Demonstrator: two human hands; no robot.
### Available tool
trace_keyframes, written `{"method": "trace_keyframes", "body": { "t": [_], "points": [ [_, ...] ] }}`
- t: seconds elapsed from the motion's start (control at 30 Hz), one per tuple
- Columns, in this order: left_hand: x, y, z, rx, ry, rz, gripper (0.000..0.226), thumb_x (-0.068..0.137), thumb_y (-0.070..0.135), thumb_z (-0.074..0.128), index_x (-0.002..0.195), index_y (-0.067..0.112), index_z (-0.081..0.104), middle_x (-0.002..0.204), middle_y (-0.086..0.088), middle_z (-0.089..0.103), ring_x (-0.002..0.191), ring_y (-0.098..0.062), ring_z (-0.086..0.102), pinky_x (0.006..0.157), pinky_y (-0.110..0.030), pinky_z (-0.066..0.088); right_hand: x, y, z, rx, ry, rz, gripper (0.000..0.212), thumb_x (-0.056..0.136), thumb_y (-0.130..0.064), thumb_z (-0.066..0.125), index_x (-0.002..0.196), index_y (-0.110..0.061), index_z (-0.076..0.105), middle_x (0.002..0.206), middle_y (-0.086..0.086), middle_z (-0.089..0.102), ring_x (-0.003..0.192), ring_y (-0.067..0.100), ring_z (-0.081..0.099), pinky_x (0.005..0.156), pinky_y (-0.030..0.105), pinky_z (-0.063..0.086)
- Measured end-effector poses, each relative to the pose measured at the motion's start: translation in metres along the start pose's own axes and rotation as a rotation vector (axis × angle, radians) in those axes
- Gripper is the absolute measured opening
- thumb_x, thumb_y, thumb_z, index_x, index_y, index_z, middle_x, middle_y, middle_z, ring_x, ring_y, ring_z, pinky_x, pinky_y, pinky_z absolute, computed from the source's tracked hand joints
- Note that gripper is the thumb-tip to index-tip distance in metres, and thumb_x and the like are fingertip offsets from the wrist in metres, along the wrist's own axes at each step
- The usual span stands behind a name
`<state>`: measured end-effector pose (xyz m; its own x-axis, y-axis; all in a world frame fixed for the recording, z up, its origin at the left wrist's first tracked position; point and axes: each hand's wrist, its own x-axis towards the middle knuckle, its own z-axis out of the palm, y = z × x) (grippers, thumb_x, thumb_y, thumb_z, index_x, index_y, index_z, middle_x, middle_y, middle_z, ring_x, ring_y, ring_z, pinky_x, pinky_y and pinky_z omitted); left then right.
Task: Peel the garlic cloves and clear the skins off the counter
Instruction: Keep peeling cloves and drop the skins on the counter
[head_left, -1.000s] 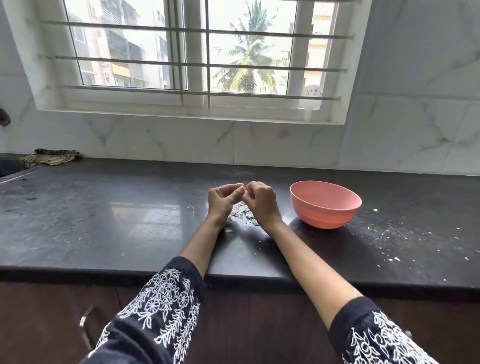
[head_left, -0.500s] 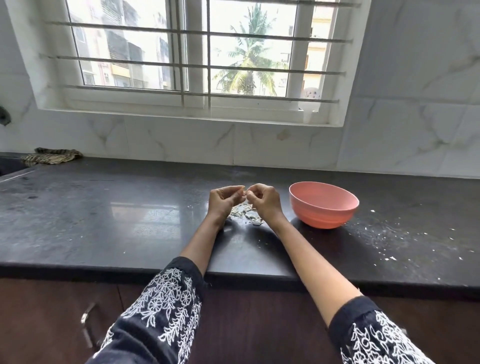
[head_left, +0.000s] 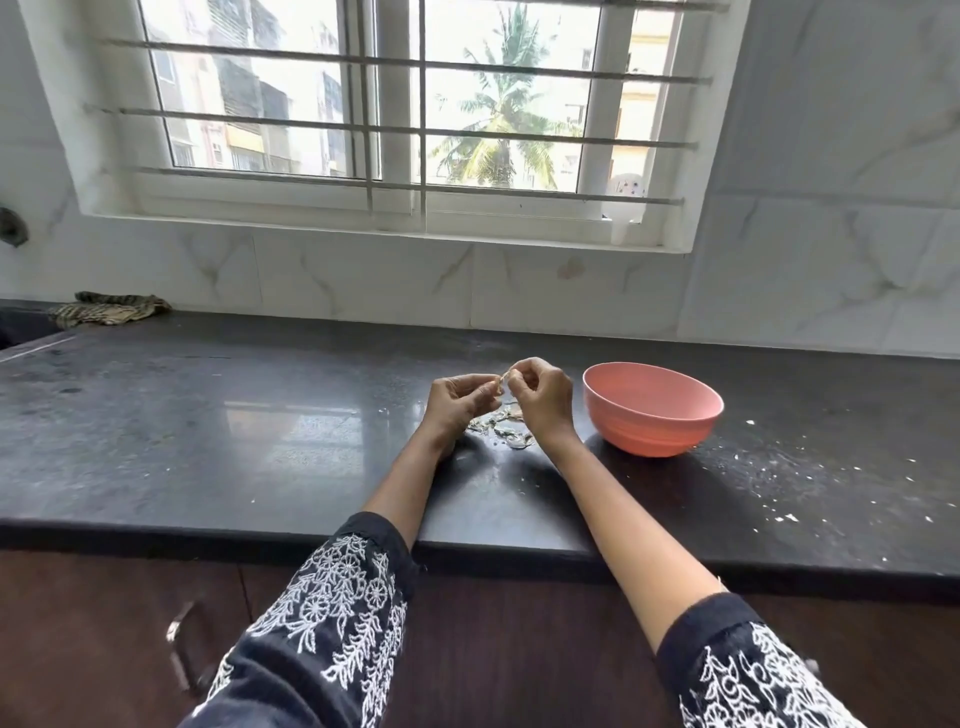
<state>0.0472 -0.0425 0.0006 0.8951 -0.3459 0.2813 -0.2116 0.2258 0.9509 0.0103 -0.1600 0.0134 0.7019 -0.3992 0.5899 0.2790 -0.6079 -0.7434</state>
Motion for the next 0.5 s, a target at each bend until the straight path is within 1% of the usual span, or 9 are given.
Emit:
{"method": "trace_keyframes", "body": {
  "t": [0.07, 0.13, 0.2, 0.33, 0.37, 0.47, 0.5],
  "points": [
    [0.0, 0.0, 0.001, -0.008, -0.013, -0.009, 0.023, 0.087, 0.002, 0.06, 0.109, -0.005, 0.062, 0.066, 0.009, 0.07, 0.065, 0.001, 0.064, 0.066, -0.013, 0.052, -0.001, -0.002, 0.0, 0.009, 0.021, -0.001, 0.008, 0.083, -0.004, 0.059, 0.078, -0.003, 0.065, 0.067, 0.004, 0.062, 0.063, 0.013, 0.055, 0.063, 0.025, 0.042],
    [0.0, 0.001, 0.001, -0.008, -0.022, -0.019, 0.024, 0.088, 0.003, 0.06, 0.11, -0.006, 0.062, 0.067, 0.01, 0.07, 0.066, 0.002, 0.063, 0.066, -0.013, 0.052, -0.003, -0.003, 0.002, 0.002, 0.029, -0.007, 0.009, 0.084, -0.004, 0.058, 0.077, -0.002, 0.064, 0.068, 0.008, 0.064, 0.063, 0.015, 0.054, 0.063, 0.026, 0.041],
    [0.001, 0.0, 0.001, -0.007, -0.033, -0.04, 0.025, 0.088, 0.002, 0.059, 0.112, -0.006, 0.061, 0.066, 0.01, 0.07, 0.066, 0.002, 0.064, 0.066, -0.012, 0.052, -0.002, 0.0, 0.004, -0.038, 0.036, -0.012, 0.009, 0.084, -0.004, 0.057, 0.078, -0.001, 0.063, 0.071, 0.013, 0.065, 0.065, 0.019, 0.054, 0.064, 0.03, 0.04],
    [0.0, 0.0, 0.002, 0.02, -0.041, -0.07, 0.027, 0.087, -0.002, 0.058, 0.113, -0.012, 0.059, 0.064, 0.005, 0.068, 0.058, 0.0, 0.063, 0.061, -0.012, 0.052, 0.007, 0.011, -0.001, -0.098, 0.175, 0.055, 0.012, 0.086, -0.003, 0.052, 0.083, 0.003, 0.062, 0.08, 0.019, 0.066, 0.077, 0.031, 0.059, 0.067, 0.03, 0.036],
    [0.0, -0.001, 0.001, 0.011, -0.033, -0.068, 0.027, 0.088, -0.002, 0.058, 0.113, -0.012, 0.059, 0.064, 0.005, 0.068, 0.059, -0.001, 0.064, 0.061, -0.012, 0.053, 0.008, 0.013, -0.001, -0.119, 0.157, 0.054, 0.013, 0.087, -0.003, 0.052, 0.084, 0.003, 0.063, 0.081, 0.019, 0.066, 0.079, 0.032, 0.06, 0.068, 0.031, 0.037],
    [0.001, 0.0, -0.002, -0.024, 0.015, -0.056, 0.026, 0.088, 0.0, 0.058, 0.111, -0.011, 0.06, 0.065, 0.007, 0.069, 0.061, 0.0, 0.064, 0.062, -0.013, 0.053, 0.003, 0.013, 0.006, -0.218, -0.02, -0.013, 0.015, 0.089, -0.005, 0.053, 0.087, 0.003, 0.066, 0.087, 0.02, 0.067, 0.084, 0.032, 0.06, 0.07, 0.032, 0.039],
    [0.002, 0.0, -0.003, -0.043, 0.035, -0.054, 0.025, 0.088, 0.001, 0.058, 0.11, -0.01, 0.061, 0.066, 0.007, 0.069, 0.062, 0.0, 0.064, 0.062, -0.013, 0.052, 0.002, 0.014, 0.008, -0.234, -0.05, -0.033, 0.015, 0.088, -0.004, 0.052, 0.087, 0.002, 0.066, 0.088, 0.019, 0.067, 0.084, 0.032, 0.06, 0.071, 0.032, 0.038]
  ]
}}
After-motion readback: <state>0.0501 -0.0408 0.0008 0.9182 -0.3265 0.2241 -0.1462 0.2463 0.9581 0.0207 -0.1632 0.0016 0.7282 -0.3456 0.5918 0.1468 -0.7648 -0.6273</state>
